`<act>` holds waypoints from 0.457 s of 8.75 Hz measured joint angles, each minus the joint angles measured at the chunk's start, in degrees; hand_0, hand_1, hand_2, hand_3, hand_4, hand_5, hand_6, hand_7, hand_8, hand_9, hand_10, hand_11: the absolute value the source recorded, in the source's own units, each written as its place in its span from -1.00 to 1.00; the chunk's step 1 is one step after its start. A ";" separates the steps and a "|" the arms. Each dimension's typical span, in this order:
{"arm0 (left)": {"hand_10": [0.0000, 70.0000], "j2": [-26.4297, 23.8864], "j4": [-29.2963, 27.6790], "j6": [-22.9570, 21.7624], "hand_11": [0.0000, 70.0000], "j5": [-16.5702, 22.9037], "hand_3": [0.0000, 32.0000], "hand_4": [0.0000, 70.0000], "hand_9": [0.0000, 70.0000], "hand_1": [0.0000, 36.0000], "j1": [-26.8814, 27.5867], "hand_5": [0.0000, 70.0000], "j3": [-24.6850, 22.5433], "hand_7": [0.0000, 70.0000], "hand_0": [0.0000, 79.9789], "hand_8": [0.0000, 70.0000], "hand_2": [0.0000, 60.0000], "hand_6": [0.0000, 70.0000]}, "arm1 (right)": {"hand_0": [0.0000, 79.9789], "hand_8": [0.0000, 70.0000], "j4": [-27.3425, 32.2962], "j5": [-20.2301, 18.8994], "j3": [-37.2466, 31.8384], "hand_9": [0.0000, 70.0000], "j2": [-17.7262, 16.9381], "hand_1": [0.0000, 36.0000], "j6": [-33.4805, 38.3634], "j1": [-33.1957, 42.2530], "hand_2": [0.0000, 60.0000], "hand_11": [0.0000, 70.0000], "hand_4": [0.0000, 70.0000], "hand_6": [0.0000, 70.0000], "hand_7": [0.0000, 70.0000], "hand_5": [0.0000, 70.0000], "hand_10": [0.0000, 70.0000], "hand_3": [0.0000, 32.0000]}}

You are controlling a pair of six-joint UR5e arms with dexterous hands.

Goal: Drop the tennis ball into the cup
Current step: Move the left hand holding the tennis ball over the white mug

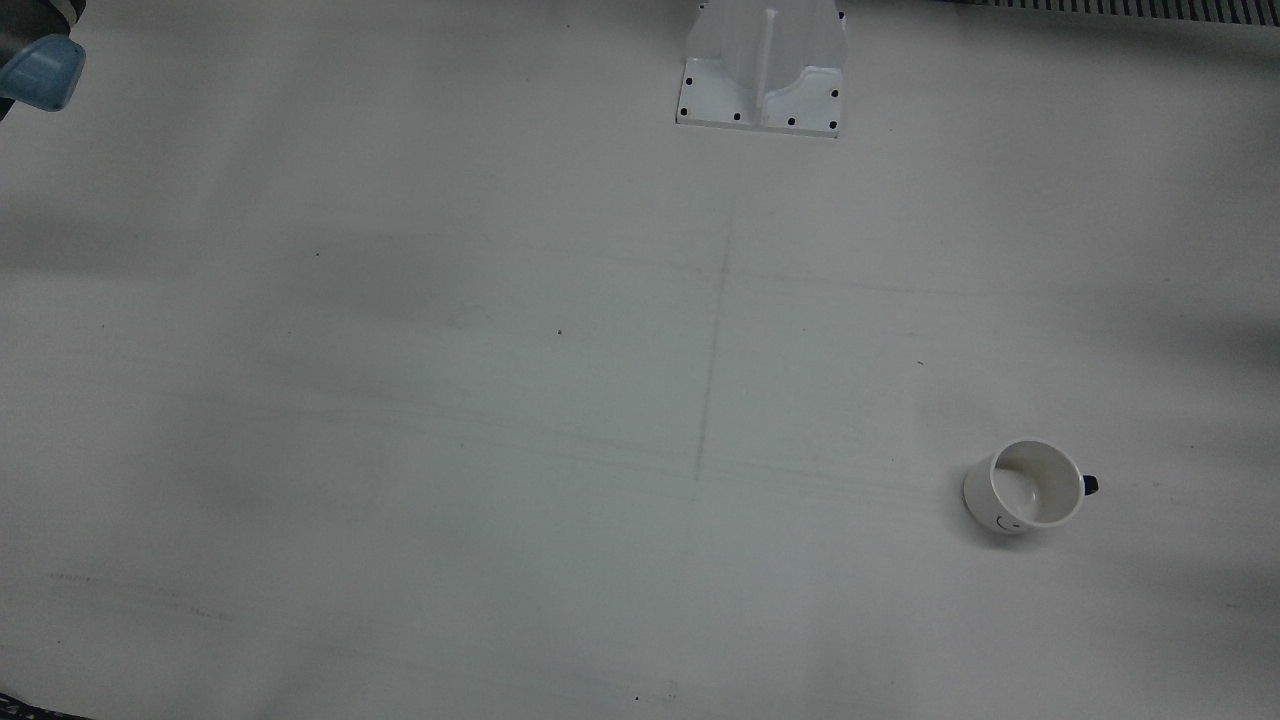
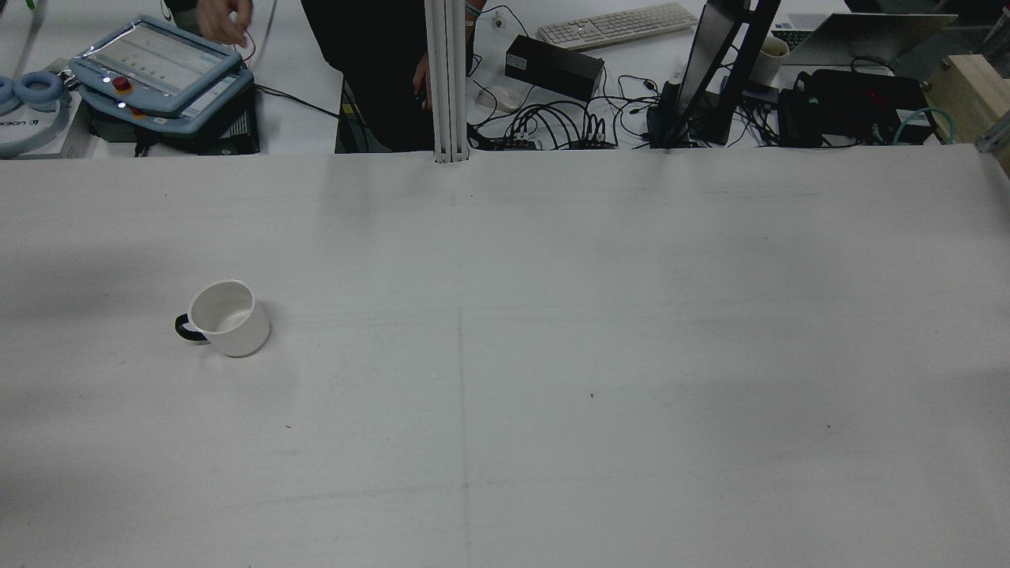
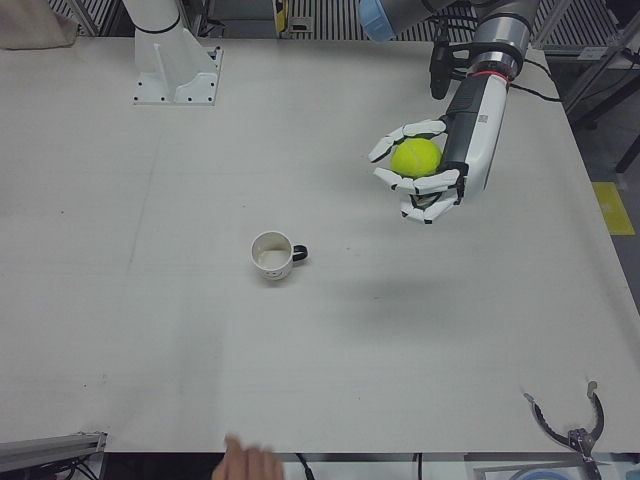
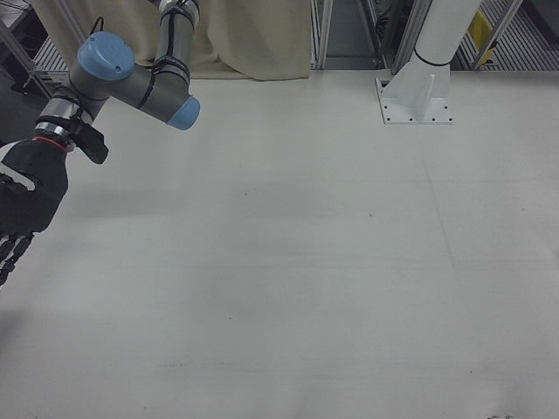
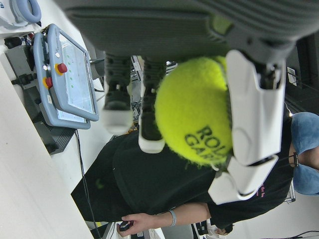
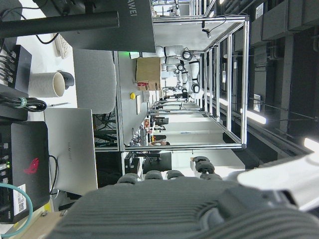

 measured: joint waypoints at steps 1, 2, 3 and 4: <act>1.00 -0.28 -0.13 0.05 1.00 -0.08 -1.00 1.00 1.00 1.00 0.60 -0.30 -0.14 1.00 0.33 1.00 1.00 -0.01 | -1.00 -1.00 0.00 0.00 -0.02 -1.00 0.00 -1.00 0.02 0.00 -1.00 -1.00 -1.00 -1.00 -1.00 -1.00 -1.00 -1.00; 1.00 -0.54 -0.26 0.08 1.00 -0.45 -1.00 1.00 1.00 1.00 2.77 -0.30 -0.27 1.00 0.34 1.00 1.00 -0.02 | -1.00 -1.00 0.00 0.00 -0.06 -1.00 0.00 -1.00 0.03 0.00 -1.00 -1.00 -1.00 -1.00 -1.00 -1.00 -1.00 -1.00; 1.00 -0.73 -0.39 0.21 1.00 -1.41 -1.00 1.00 1.00 1.00 6.28 -0.31 -0.33 1.00 0.34 1.00 1.00 -0.02 | -1.00 -1.00 0.00 0.00 -0.09 -1.00 0.00 -1.00 0.03 -0.03 -1.00 -1.00 -1.00 -1.00 -1.00 -1.00 -1.00 -1.00; 1.00 -1.07 -0.50 0.50 1.00 -2.96 -1.00 1.00 1.00 1.00 10.26 -0.31 -0.39 1.00 0.34 1.00 1.00 -0.03 | -1.00 -1.00 0.00 0.00 -0.11 -1.00 0.00 -1.00 0.03 -0.06 -1.00 -1.00 -1.00 -1.00 -1.00 -1.00 -1.00 -1.00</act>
